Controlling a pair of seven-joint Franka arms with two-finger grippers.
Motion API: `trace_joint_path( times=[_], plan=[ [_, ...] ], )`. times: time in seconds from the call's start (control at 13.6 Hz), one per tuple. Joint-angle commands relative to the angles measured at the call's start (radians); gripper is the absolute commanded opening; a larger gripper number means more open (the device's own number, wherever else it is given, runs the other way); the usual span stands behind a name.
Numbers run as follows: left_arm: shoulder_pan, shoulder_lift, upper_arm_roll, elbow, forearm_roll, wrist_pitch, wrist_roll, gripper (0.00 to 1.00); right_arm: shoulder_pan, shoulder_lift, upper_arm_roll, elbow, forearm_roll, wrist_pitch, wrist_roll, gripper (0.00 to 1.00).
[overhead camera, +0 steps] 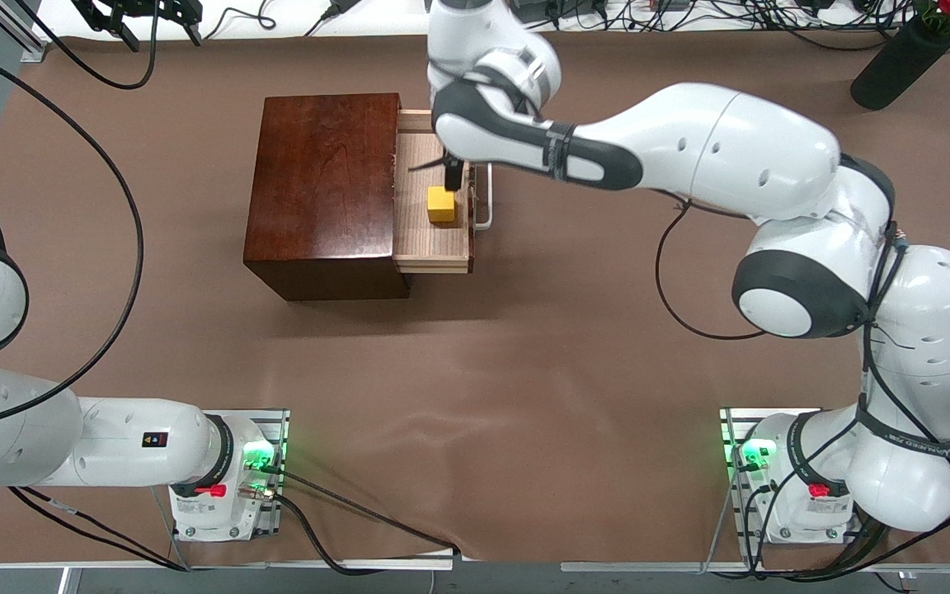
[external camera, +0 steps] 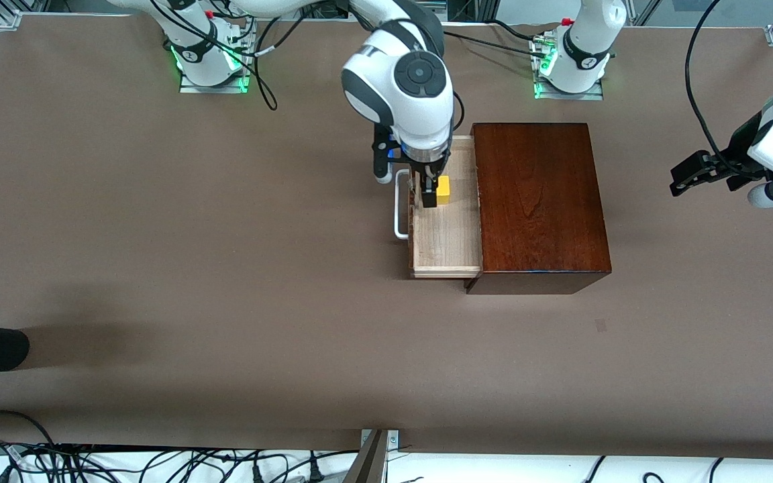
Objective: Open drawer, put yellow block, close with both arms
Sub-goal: 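Lower the yellow cube into the open drawer and open the right gripper, then retract the right gripper from the drawer toward its rest side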
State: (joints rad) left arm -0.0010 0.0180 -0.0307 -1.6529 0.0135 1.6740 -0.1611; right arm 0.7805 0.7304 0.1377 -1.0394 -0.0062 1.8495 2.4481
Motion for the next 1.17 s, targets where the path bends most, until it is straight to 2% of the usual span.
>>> trace_joint_path(
  times=[0.0, 0.37, 0.51, 0.66, 0.73, 0.88, 1.1],
  plan=[
    [0.004, 0.02, -0.009, 0.028, -0.004, -0.007, 0.009, 1.0, -0.067, -0.084, 0.011, 0.004, 0.005, -0.113, -0.096, 1.0],
    [0.004, 0.04, -0.011, 0.057, -0.006, -0.008, 0.009, 1.0, -0.202, -0.198, -0.001, -0.007, 0.017, -0.36, -0.548, 1.0],
    [0.007, 0.043, -0.011, 0.061, -0.013, -0.008, 0.012, 1.0, -0.265, -0.233, -0.001, -0.027, 0.022, -0.395, -0.67, 1.0],
    [0.004, 0.046, -0.012, 0.061, -0.015, -0.008, 0.022, 1.0, -0.319, -0.294, -0.016, -0.098, 0.022, -0.392, -0.806, 1.0],
    [-0.005, 0.054, -0.012, 0.064, -0.018, -0.01, 0.02, 1.0, -0.337, -0.331, -0.042, -0.141, 0.034, -0.391, -0.892, 1.0],
    [-0.02, 0.056, -0.023, 0.065, -0.059, -0.014, -0.007, 1.0, -0.356, -0.38, -0.134, -0.2, 0.083, -0.394, -1.07, 1.0],
    [-0.024, 0.054, -0.101, 0.076, -0.073, -0.043, -0.165, 1.0, -0.354, -0.446, -0.278, -0.304, 0.107, -0.377, -1.37, 1.0]
  ],
)
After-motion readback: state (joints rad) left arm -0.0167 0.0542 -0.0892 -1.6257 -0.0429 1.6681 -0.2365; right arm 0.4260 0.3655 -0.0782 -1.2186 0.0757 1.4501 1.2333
